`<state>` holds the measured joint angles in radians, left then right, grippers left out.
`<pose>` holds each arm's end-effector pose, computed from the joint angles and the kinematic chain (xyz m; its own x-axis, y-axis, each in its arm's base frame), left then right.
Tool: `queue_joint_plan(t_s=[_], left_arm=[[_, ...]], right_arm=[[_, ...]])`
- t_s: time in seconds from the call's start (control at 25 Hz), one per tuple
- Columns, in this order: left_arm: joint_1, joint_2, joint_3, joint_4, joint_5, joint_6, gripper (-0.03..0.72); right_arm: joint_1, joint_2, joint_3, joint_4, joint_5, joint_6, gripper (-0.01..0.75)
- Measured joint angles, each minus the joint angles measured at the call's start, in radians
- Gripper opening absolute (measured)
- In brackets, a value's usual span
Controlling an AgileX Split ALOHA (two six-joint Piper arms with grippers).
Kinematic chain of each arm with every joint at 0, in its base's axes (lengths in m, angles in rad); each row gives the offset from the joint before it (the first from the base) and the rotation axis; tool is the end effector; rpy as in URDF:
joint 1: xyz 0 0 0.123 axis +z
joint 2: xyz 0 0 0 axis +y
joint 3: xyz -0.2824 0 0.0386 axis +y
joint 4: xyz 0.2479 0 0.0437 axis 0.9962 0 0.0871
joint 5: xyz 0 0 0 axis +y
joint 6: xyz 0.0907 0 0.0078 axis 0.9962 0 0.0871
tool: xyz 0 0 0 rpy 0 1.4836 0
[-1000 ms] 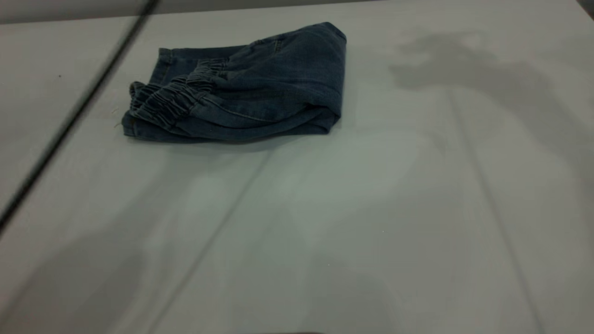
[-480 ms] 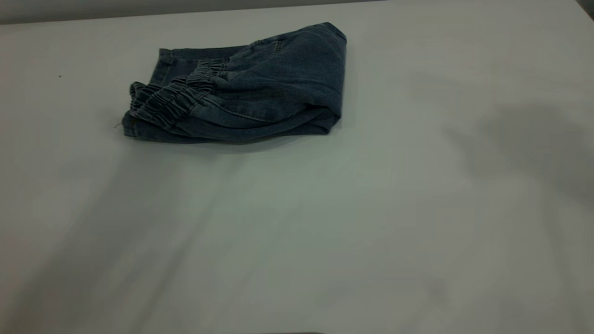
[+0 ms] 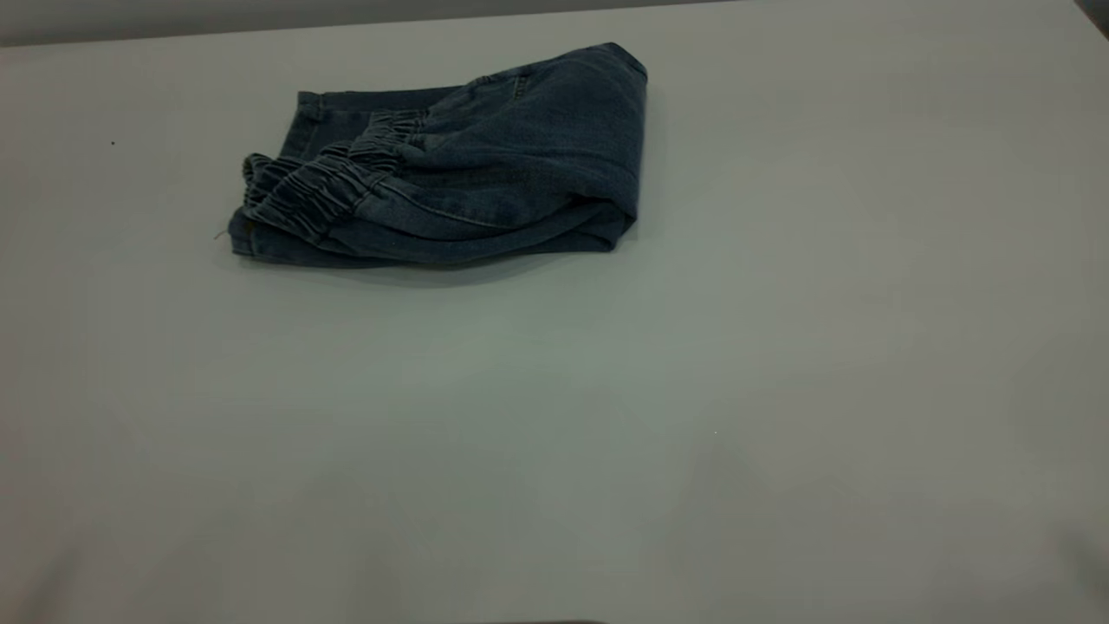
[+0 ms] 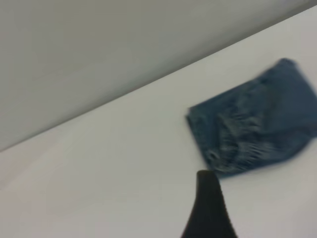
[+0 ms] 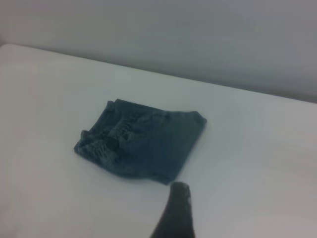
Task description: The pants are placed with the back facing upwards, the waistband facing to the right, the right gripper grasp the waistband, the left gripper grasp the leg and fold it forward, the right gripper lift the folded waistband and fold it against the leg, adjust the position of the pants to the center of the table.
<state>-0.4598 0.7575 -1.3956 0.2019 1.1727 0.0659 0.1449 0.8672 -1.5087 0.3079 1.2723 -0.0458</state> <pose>0.0750 -0.0183 0.4896 -0.3363 0.3251 -0.8839 0.3384 0.9176 0.2087 0.0895 0.0397 0.5025 -0.5178 -0.0297 -0.8550 -0.3614 0.9134 0.1871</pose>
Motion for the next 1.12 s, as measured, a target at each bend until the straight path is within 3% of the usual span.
queue_joint_plan(t_s=[0.36,0.8,1.12], left_arm=[[0.000,-0.565,0.351,-0.042,0.000,0.003,0.485],[0.000,-0.596,0.600,-0.341,0.000,0.076,0.485],[0.000,-0.593,0.808,-0.353,-0.002,0.083,0.485]], right_arm=[[0.000,-0.296,0.370,-0.007,0.009,0.004,0.590],[0.000,-0.637,0.651,-0.012,0.008,0.001,0.590],[0.000,-0.867,0.831,-0.130,0.008,-0.001,0.590]])
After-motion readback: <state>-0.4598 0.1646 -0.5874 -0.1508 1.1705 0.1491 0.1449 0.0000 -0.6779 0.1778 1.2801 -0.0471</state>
